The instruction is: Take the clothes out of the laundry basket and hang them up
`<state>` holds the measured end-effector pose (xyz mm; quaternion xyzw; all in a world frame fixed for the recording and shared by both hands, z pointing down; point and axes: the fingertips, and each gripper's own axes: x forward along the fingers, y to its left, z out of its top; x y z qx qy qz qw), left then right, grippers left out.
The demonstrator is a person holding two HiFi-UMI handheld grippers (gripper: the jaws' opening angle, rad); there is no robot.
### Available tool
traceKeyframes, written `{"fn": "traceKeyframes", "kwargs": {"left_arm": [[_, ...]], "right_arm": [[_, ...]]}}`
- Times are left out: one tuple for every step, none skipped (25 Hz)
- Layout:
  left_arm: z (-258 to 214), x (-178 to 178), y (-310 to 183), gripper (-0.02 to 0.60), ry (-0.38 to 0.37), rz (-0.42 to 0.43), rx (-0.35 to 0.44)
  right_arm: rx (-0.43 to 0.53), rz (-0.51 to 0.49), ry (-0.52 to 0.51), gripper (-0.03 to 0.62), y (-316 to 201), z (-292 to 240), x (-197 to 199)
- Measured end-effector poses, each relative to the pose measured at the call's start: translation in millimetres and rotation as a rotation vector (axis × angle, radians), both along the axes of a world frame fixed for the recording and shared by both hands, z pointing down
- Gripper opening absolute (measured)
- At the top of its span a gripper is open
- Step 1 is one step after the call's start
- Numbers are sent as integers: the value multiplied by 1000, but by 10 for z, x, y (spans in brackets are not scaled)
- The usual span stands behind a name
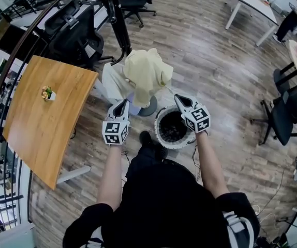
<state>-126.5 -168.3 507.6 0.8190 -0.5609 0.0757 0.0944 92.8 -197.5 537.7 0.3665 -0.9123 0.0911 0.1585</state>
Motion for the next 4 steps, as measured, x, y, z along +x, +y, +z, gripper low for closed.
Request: {"fn": "traceKeyframes", "kwargs": {"left_arm": [[8,1,2,34,1,-3,-2],[14,4,1,34,2,-5,-3],[19,10,0,34,4,-7,-5],[23,16,-2,34,5,-9,-6]], "right_arm": [[-2,-1,0,6,5,8,5],[-5,-1,0,6,9,17,12],[-8,-1,-1,6,13,27,20],[-11,-1,-2,6,17,37,30]]}}
